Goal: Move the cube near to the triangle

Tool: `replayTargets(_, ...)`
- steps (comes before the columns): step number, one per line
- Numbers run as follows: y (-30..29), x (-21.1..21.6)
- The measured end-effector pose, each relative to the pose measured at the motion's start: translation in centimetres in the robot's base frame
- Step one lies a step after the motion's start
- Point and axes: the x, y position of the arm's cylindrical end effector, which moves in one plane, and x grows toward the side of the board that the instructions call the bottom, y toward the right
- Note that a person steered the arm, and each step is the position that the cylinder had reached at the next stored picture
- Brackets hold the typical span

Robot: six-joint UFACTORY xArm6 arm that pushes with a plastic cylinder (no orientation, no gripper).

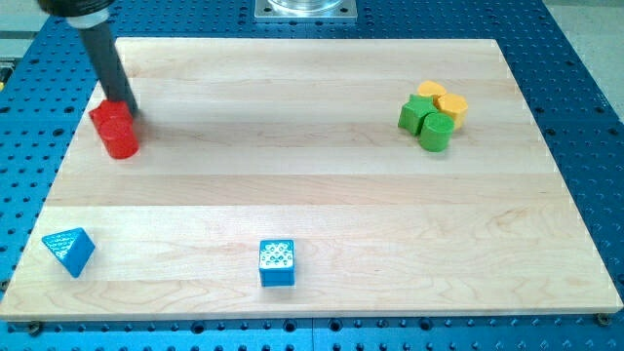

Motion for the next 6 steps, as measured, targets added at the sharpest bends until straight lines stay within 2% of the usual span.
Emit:
replayTargets(1,10.9,1.8)
replayTargets(2,22.4,9.4)
replayTargets(3,32.6,18.9)
replayTargets(4,27.7,24.7)
replayTargets(5,17.4,20.2)
replayTargets(6,16.2,21.2)
